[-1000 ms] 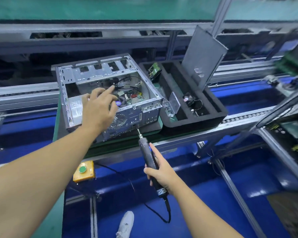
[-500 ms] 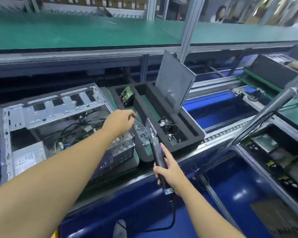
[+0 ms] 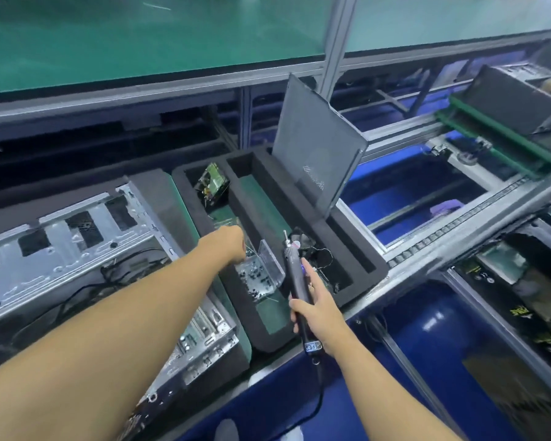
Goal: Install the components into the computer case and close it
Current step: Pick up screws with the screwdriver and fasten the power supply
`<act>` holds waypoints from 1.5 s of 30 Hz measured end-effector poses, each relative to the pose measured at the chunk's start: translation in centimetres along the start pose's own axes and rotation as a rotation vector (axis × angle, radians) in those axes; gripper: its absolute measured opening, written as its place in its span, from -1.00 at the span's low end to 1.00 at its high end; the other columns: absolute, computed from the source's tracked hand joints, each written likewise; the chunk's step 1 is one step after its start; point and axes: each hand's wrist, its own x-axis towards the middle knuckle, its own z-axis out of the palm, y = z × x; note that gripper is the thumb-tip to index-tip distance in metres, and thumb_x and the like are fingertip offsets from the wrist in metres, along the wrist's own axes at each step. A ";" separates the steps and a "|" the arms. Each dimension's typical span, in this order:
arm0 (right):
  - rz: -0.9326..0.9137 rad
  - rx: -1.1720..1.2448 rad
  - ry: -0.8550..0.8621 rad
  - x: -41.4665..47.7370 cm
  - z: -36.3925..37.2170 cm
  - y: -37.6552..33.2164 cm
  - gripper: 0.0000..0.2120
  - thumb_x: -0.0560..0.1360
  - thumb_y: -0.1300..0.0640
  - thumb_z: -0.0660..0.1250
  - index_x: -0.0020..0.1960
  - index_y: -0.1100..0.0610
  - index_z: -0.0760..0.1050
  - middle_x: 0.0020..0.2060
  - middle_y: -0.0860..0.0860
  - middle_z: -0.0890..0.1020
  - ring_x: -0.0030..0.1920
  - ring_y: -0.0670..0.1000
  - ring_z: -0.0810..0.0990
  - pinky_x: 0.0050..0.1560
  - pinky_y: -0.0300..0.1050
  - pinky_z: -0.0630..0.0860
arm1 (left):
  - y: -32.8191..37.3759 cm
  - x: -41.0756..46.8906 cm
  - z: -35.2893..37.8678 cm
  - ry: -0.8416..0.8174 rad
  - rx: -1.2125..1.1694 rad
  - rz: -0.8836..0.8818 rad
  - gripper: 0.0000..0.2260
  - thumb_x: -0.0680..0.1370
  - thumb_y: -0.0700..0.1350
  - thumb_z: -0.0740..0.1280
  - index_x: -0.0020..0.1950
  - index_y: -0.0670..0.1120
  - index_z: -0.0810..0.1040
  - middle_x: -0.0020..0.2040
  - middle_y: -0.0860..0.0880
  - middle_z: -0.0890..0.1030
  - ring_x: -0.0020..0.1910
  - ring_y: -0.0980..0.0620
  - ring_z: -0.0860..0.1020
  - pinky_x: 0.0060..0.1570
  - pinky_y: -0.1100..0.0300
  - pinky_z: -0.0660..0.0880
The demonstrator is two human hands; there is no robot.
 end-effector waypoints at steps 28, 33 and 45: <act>0.067 0.074 -0.189 9.3 -4.4 1.1 -0.21 0.59 0.32 0.31 0.51 -0.45 0.23 0.30 0.04 0.56 -0.27 0.14 0.55 -0.18 0.13 0.66 | 2.9 10.5 10.4 -0.027 0.109 -0.245 -0.75 0.54 -0.36 0.26 0.21 -0.20 0.49 0.14 -0.17 0.57 0.08 -0.18 0.59 -0.11 0.01 0.49; 0.057 0.068 -0.207 9.4 -4.4 1.8 -0.23 0.58 0.27 0.32 0.49 -0.48 0.23 0.35 0.01 0.54 -0.26 0.13 0.57 -0.19 0.09 0.66 | 3.2 10.3 10.8 0.002 0.182 -0.280 -0.68 0.46 -0.41 0.29 0.18 -0.17 0.51 0.09 -0.12 0.60 0.04 -0.15 0.61 -0.21 0.07 0.44; 0.076 0.096 -0.214 9.2 -4.5 2.5 -0.24 0.56 0.25 0.35 0.48 -0.48 0.25 0.33 0.00 0.56 -0.25 0.12 0.55 -0.23 0.00 0.61 | 2.6 11.0 9.3 0.017 0.021 -0.314 -0.83 0.53 -0.28 0.33 0.12 -0.19 0.50 0.00 -0.11 0.58 -0.04 -0.12 0.59 -0.19 0.08 0.45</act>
